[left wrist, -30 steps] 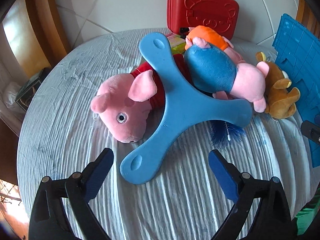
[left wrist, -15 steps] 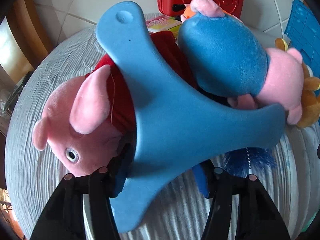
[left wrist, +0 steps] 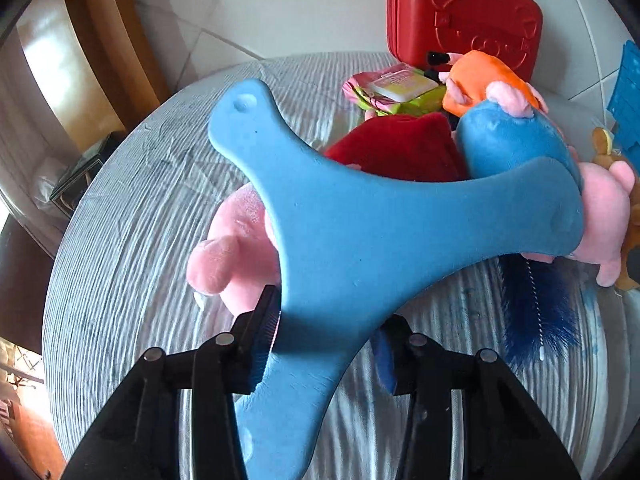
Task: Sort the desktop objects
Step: 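Grasp the blue boomerang with the left gripper while the right gripper grasps the blue-outfit pig, then lift the blue-outfit pig with the right gripper while the left gripper regrips the boomerang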
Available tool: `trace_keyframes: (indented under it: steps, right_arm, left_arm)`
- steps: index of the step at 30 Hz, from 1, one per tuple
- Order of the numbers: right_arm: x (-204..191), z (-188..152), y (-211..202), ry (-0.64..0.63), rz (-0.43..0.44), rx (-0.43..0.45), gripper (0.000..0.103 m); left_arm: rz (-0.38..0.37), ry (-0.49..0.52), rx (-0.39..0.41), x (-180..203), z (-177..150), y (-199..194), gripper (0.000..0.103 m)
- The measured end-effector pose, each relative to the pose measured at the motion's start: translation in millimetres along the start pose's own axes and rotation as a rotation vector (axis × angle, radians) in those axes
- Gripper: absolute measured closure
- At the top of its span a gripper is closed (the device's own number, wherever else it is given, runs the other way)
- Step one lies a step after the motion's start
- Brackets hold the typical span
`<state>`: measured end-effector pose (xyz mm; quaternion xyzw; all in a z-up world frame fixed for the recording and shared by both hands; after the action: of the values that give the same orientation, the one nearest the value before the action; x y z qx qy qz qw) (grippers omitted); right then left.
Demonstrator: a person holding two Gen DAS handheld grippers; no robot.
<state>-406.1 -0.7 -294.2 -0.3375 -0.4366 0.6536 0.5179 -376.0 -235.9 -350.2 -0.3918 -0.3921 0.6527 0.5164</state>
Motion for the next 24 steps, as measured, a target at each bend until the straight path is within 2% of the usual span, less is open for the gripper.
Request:
trace_keyframes:
  steps: [2, 6, 10, 12, 14, 16, 18, 20, 23, 24]
  right_arm:
    - [-2.9, 10.3, 3.9, -0.041, -0.036, -0.008, 0.0]
    - [1.6, 20.7, 15.9, -0.085, -0.086, -0.044, 0.0]
    - [4.9, 24.2, 19.2, -0.122, -0.087, -0.061, 0.0]
    - [3.5, 25.9, 24.4, -0.155, -0.092, -0.074, 0.0]
    - [0.0, 28.2, 32.5, -0.196, -0.099, -0.087, 0.0]
    - [-4.0, 30.6, 41.1, -0.234, -0.114, -0.094, 0.0]
    - [-8.5, 33.6, 49.5, -0.279, -0.13, -0.098, 0.0]
    - [-12.8, 35.8, 57.3, -0.319, -0.131, -0.105, 0.0]
    - [-15.5, 32.3, 76.4, -0.345, -0.127, -0.152, 0.0]
    - [-16.4, 30.4, 81.5, -0.341, -0.113, -0.161, 0.0]
  left_arm:
    - [-0.046, 0.0, -0.013, 7.9, -1.5, 0.2, 0.035]
    - [-0.142, 0.033, -0.041, 22.7, -4.3, -9.3, 0.031]
    - [-0.117, 0.034, -0.074, 21.1, -2.3, 3.7, 0.027]
    - [-0.084, 0.041, -0.059, 21.8, 3.9, 7.0, 0.02]
    - [-0.08, 0.049, -0.049, 27.2, 9.8, 11.0, 0.004]
    - [-0.054, 0.06, -0.049, 30.1, 12.8, 15.7, 0.001]
    - [-0.028, 0.059, -0.03, 29.6, 15.5, 14.6, 0.001]
    - [-0.03, 0.032, -0.014, 24.6, 15.9, 9.5, 0.008]
    - [0.021, 0.012, -0.004, 13.7, 14.0, 0.7, 0.045]
    - [0.028, 0.005, -0.01, 11.1, 12.9, -1.6, 0.049]
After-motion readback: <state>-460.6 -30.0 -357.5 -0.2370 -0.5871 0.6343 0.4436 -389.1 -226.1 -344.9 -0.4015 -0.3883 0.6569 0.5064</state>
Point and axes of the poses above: each gripper's, at about its wrist camera, not at the fingertips, and y roughly the way its jaws point, x to its right, z to its top, the point moved 10 cm from there along y, roughly the way its jaws point, and after that the axes turned 9 degrees about -x, right-handed, at the moved point
